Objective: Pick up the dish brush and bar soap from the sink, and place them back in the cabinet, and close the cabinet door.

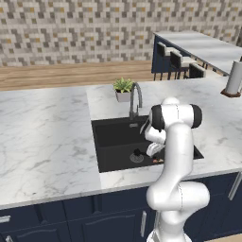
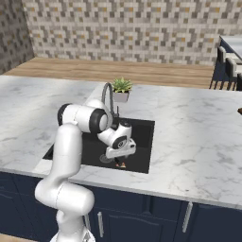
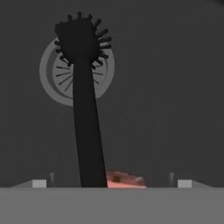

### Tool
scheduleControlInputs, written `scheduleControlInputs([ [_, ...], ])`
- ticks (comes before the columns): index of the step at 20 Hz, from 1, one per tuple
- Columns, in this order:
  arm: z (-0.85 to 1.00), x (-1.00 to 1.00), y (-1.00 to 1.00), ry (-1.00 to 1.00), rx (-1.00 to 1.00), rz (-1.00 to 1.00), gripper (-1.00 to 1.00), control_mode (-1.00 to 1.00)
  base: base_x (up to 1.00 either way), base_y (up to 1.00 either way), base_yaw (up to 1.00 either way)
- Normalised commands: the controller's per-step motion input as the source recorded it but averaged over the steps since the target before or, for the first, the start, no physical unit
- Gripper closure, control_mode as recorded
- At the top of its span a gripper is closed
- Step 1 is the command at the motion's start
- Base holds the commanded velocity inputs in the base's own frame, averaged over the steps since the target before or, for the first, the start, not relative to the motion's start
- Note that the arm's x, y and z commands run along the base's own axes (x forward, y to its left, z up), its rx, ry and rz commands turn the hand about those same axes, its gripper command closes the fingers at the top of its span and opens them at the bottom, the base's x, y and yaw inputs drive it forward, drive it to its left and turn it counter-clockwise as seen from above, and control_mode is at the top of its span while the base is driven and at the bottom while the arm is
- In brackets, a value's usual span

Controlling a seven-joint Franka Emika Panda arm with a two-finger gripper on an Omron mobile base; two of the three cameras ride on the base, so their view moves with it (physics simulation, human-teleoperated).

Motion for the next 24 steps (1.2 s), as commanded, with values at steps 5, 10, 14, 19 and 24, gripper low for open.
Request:
scheduleControlInputs([
  [5, -0.16, 0.00, 0.05, 0.07, 0.00, 0.00, -1.00, -1.00, 0.00, 0.00, 0.00],
  [10, -0.11, 0.00, 0.03, 0.07, 0.00, 0.00, -1.00, -1.00, 0.00, 0.00, 0.00],
  [14, -0.14, 0.00, 0.00, 0.05, 0.00, 0.00, -1.00, -1.00, 0.00, 0.00, 0.00],
  [19, -0.12, 0.00, 0.01, 0.07, 0.00, 0.00, -1.00, -1.00, 0.00, 0.00, 0.00],
  [24, -0.13, 0.00, 0.00, 0.05, 0.00, 0.01, -1.00, -1.00, 0.00, 0.00, 0.00],
])
